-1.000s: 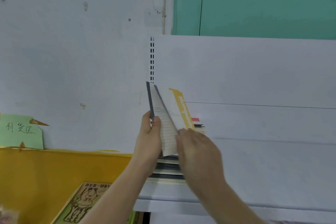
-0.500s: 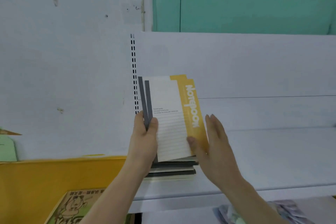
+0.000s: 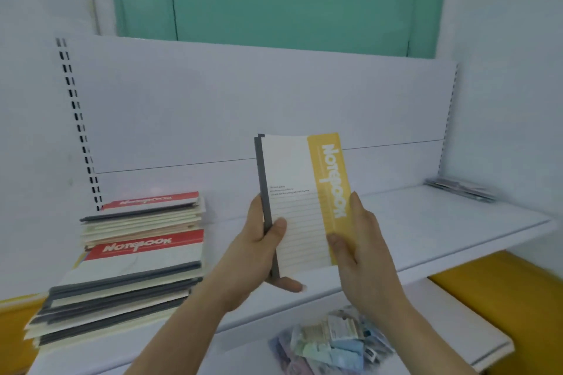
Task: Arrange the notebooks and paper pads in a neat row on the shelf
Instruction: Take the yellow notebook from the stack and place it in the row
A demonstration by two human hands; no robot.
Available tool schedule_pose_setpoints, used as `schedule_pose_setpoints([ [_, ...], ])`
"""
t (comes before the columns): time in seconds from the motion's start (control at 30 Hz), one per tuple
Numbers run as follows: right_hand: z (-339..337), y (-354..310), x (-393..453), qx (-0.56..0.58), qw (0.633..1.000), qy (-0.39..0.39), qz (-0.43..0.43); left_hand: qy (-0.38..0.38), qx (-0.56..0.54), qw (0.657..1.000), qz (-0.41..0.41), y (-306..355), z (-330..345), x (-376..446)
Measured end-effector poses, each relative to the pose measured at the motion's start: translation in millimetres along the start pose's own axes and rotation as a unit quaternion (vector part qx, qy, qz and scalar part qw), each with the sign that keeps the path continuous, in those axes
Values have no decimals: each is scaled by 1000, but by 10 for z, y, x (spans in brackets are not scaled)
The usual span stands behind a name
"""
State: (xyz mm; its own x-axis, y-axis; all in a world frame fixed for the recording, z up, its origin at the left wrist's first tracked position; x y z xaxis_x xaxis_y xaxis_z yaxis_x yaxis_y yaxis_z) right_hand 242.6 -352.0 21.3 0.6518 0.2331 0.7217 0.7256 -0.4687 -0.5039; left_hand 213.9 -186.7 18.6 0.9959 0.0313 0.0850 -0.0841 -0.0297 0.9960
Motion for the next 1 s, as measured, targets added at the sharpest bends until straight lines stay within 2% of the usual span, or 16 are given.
schedule_pose_setpoints([
  [0.13, -606, 685, -40, -42, 998, -37, 27, 81, 53, 995, 16, -25, 720, 397],
  [0.2, -960, 977, -42, -74, 996, -39, 28, 91, 55, 994, 23, -77, 1122, 602],
  [0.3, -1447, 1372, -39, -96, 994, -45, 34, 81, 46, 995, 31, -153, 1732, 880],
  [0.43, -1869, 1949, -19, -116, 987, -105, 24, 74, 77, 993, 47, -238, 2453, 1344],
  [0.6, -2218, 2618, 183, -191, 976, -102, 32, 56, 173, 982, 57, -355, 3036, 1895],
  [0.73, -2313, 3133, 447, -228, 966, -122, 26, 11, 217, 974, 58, -452, 3346, 2498],
  [0.87, -2385, 3739, 758, -279, 943, -174, 51, -74, 317, 943, 63, -673, 3643, 3159],
  [1.0, -2355, 4291, 1061, -297, 927, -229, 29, -87, 470, 877, 44, -909, 3839, 3685],
])
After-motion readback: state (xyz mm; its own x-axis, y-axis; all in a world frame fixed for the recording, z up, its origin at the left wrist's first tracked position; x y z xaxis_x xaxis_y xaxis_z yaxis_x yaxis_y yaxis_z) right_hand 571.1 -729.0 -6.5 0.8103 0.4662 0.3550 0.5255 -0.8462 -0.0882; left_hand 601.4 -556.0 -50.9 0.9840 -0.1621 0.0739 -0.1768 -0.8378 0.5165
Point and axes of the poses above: each hand's wrist, its own x-axis towards the middle knuckle, its own z-axis out of the palm, y = z × x, the point moved 10 cm from there along x, towards the middle knuckle, and after that the axes turned 10 degrees about -z, right-handed, at the moved point
